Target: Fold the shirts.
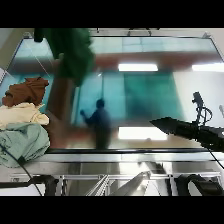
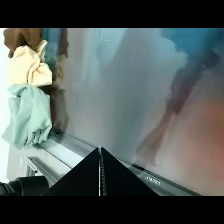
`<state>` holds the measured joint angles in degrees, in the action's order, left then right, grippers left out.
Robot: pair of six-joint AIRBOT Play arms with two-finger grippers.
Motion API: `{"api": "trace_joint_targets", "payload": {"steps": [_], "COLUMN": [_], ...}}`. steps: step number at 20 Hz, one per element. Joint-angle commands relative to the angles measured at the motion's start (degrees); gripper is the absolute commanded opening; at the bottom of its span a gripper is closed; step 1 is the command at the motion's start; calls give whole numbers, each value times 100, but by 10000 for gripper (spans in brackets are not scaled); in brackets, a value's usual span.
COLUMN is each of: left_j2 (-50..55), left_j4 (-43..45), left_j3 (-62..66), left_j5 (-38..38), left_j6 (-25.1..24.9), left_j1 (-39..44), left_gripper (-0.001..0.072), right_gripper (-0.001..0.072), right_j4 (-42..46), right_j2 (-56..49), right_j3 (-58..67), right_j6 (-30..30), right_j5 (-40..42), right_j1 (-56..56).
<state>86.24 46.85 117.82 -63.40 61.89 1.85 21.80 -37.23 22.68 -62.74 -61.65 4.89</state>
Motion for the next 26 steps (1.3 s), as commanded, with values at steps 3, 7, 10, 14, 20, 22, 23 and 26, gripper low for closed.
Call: {"api": "trace_joint_targets", "payload": {"steps": [3,7,10,14,20,22,23,26], "left_j2": [-511,-251,44,249,251,304,413,1034], "left_j4": [-439,-437,-435,-435,-439,-439,-439,-442], "left_j3": [-839,-2124,-2695,-3471,-4975,-5235,-5217,-4852], "left_j5": [-920,-1582,-2090,-2719,-1716,-1115,-1029,-1266], "left_j6": [376,376,424,522,254,127,105,111], "left_j1": [573,560,225,-356,-175,15,83,328], "left_gripper": [21,583,706,706,706,706,705,705], "right_gripper": [15,520,521,521,520,520,520,519], "right_j4": [398,625,680,1287,748,35,-424,-1259], "right_j2": [7,7,-2,-444,-2170,-2824,-3154,-3995], "right_j3": [149,179,201,166,42,48,68,306], "right_j6": [192,131,-28,-374,710,1436,1875,2660], "right_j5": [-22,-35,-284,-575,-514,-380,-319,-297], "right_j1": [4,4,153,413,-229,-809,-1117,-1825]}}
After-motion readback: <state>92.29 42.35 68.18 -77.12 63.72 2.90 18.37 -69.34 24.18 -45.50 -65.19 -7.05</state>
